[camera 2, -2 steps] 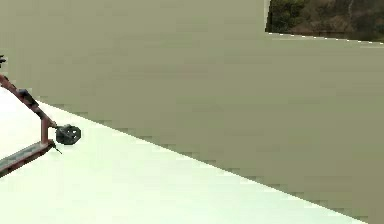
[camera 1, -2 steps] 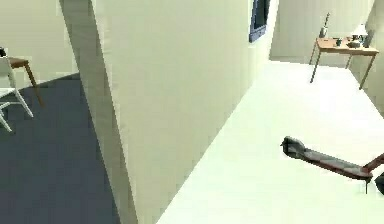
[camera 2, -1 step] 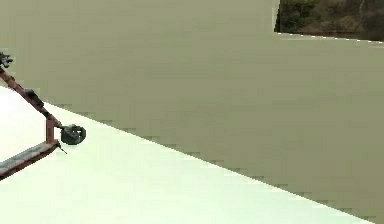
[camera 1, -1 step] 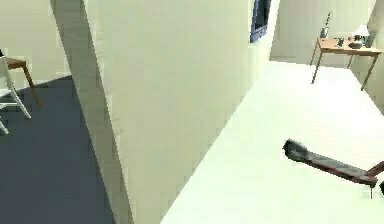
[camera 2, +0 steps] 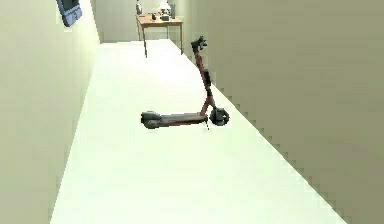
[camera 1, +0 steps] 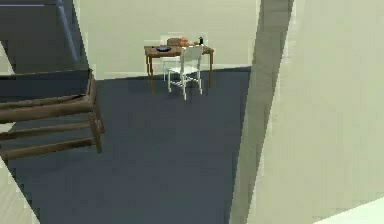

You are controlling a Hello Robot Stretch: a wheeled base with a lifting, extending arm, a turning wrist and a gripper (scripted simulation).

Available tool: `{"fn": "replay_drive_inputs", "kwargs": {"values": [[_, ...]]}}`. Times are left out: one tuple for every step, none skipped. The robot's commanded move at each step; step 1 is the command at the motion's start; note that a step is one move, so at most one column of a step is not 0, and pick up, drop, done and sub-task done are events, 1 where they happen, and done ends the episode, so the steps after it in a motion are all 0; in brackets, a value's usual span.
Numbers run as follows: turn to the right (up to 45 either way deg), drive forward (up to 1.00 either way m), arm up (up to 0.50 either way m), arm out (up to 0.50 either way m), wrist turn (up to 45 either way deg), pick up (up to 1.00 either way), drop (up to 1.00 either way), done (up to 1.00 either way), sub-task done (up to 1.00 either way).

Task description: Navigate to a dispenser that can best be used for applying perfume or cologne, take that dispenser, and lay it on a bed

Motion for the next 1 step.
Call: {"fn": "replay_drive_inputs", "kwargs": {"values": [[-12.0, 0.00, 0.00, 0.00, 0.0, 0.00, 0.00, 0.00, 0.00]]}}
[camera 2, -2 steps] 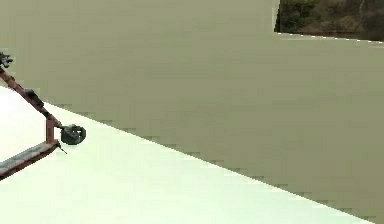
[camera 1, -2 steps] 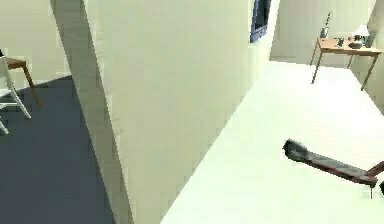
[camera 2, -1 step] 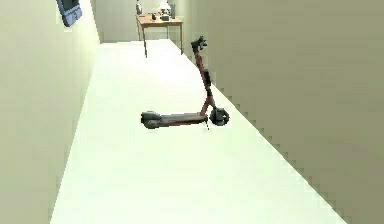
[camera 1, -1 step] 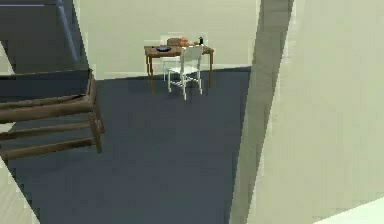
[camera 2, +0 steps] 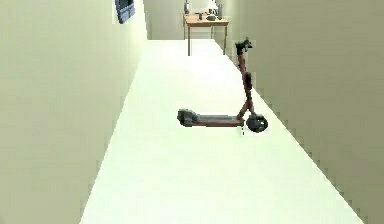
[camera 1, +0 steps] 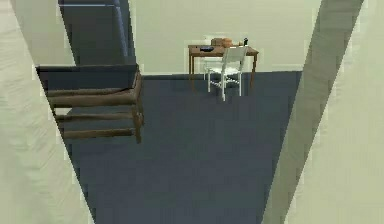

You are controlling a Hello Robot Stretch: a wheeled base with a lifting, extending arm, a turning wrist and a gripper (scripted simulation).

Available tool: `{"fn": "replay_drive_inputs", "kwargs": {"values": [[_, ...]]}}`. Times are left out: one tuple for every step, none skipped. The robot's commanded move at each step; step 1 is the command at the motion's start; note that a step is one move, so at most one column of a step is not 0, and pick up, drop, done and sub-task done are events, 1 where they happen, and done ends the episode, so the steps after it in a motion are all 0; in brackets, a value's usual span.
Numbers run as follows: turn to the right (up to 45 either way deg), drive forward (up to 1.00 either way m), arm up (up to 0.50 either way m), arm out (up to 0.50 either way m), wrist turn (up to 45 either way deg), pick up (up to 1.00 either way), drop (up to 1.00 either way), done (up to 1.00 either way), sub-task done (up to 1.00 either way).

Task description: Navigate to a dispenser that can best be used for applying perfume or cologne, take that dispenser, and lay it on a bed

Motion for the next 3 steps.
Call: {"fn": "replay_drive_inputs", "kwargs": {"values": [[0.0, 0.30, 0.00, 0.00, 0.0, 0.00, 0.00, 0.00, 0.00], [-6.0, 0.00, 0.00, 0.00, 0.0, 0.00, 0.00, 0.00, 0.00], [0.0, 0.75, 0.00, 0.00, 0.0, 0.00, 0.00, 0.00, 0.00]]}}
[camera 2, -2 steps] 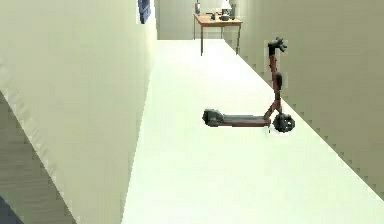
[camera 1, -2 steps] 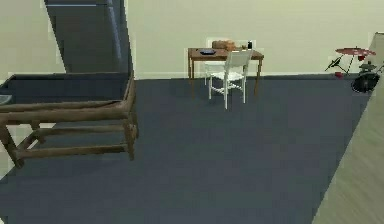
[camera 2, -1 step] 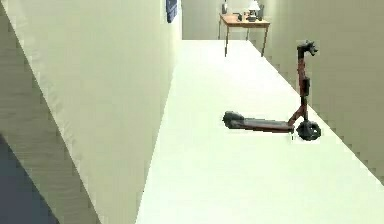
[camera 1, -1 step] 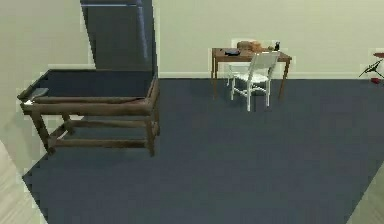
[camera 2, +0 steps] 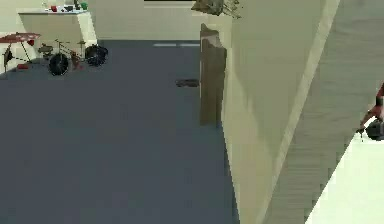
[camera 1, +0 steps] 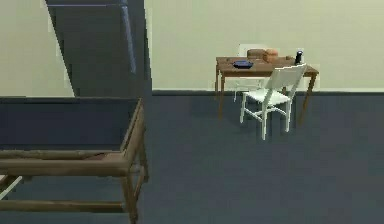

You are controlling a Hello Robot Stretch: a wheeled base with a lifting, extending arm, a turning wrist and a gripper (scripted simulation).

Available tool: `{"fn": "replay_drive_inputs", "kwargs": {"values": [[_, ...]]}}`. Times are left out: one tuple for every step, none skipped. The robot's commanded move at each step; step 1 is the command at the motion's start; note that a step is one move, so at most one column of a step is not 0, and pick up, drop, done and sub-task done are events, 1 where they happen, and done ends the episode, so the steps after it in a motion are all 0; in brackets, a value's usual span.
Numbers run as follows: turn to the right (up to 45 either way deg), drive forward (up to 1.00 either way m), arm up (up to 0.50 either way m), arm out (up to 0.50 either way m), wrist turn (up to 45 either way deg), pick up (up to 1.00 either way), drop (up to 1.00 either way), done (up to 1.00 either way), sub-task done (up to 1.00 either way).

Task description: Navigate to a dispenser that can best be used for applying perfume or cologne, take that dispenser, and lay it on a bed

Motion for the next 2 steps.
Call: {"fn": "replay_drive_inputs", "kwargs": {"values": [[-45.0, 0.00, 0.00, 0.00, 0.0, 0.00, 0.00, 0.00, 0.00], [-27.0, 0.00, 0.00, 0.00, 0.0, 0.00, 0.00, 0.00, 0.00]]}}
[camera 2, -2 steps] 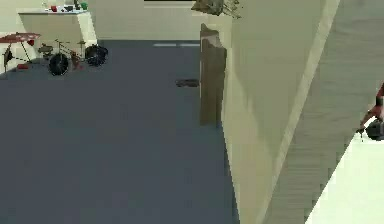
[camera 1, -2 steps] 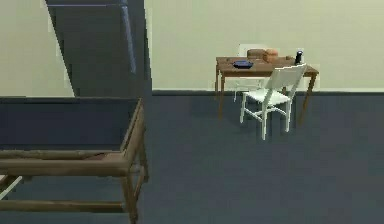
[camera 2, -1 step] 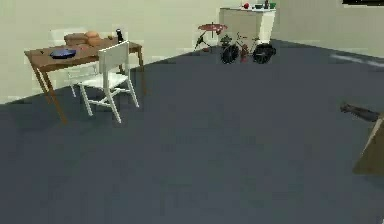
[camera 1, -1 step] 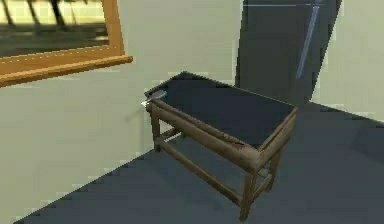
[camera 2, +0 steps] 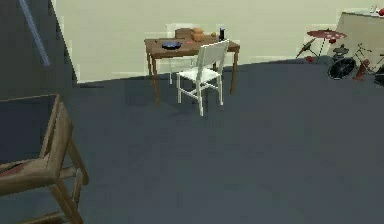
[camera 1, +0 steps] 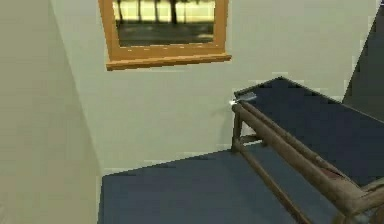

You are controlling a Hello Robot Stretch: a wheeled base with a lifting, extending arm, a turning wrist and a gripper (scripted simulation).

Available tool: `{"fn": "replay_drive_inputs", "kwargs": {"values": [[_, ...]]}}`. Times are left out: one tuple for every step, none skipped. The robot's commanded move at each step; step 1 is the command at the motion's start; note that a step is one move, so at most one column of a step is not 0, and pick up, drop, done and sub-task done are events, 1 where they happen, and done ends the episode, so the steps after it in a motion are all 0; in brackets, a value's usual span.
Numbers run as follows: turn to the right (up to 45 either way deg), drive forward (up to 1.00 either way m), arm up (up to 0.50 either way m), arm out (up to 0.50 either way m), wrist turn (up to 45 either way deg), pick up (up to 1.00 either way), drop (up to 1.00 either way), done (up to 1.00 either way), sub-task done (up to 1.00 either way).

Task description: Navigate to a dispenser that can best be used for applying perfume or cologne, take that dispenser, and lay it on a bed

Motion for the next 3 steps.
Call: {"fn": "replay_drive_inputs", "kwargs": {"values": [[-3.0, 0.00, 0.00, 0.00, 0.0, 0.00, 0.00, 0.00, 0.00], [0.0, 0.25, 0.00, 0.00, 0.0, 0.00, 0.00, 0.00, 0.00], [-3.0, 0.00, 0.00, 0.00, 0.0, 0.00, 0.00, 0.00, 0.00]]}}
